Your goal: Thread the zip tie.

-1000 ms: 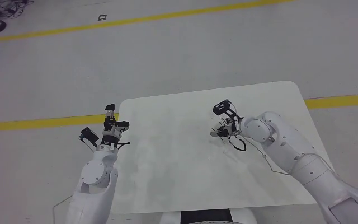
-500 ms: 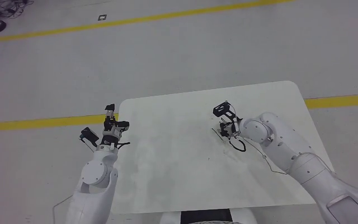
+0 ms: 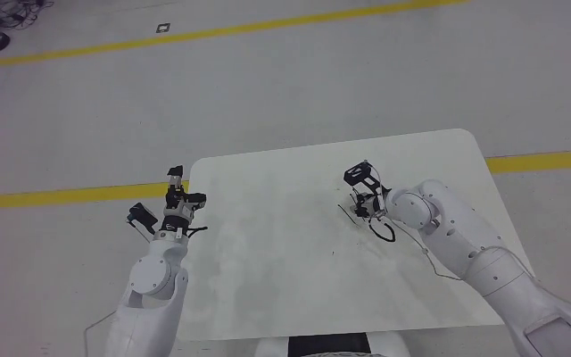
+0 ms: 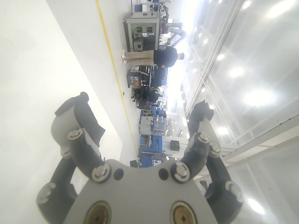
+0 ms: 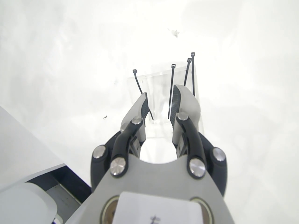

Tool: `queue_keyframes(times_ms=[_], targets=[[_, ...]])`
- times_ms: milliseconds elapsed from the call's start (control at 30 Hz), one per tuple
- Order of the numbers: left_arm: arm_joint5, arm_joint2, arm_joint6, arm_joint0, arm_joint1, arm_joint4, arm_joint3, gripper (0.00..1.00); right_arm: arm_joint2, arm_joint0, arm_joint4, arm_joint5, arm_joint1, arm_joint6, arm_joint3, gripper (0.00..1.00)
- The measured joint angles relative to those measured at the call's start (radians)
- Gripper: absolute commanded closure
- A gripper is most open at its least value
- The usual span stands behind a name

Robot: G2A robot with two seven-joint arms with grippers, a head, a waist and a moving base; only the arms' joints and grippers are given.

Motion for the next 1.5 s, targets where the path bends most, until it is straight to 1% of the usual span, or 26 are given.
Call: queue_keyframes(times_ms=[333,533,600,700,833,1167,1500], targets=[[0.0,0.0,0.0,0.0,0.0,0.0,0.0,0.0,-0.016,0.018,0.006,-0.007,-0.01,0.008,0.041,0.8],[0.0,0.0,0.0,0.0,0.0,0.0,0.0,0.0,-0.03,0.033,0.006,-0.006,-0.018,0.006,0.07,0.83],[0.0,0.0,0.0,0.0,0.0,0.0,0.0,0.0,-0.034,0.038,0.007,-0.008,-0.021,0.004,0.08,0.83],[0.0,0.0,0.0,0.0,0.0,0.0,0.0,0.0,-0.04,0.046,0.011,-0.008,-0.025,0.0,0.095,0.8],[0.0,0.0,0.0,0.0,0.0,0.0,0.0,0.0,-0.043,0.053,0.02,-0.009,-0.03,-0.005,0.113,0.8],[0.0,0.0,0.0,0.0,0.0,0.0,0.0,0.0,-0.044,0.064,0.025,-0.019,-0.037,-0.02,0.142,0.85],[0.0,0.0,0.0,0.0,0.0,0.0,0.0,0.0,-0.047,0.072,0.025,-0.03,-0.044,-0.039,0.164,0.85]])
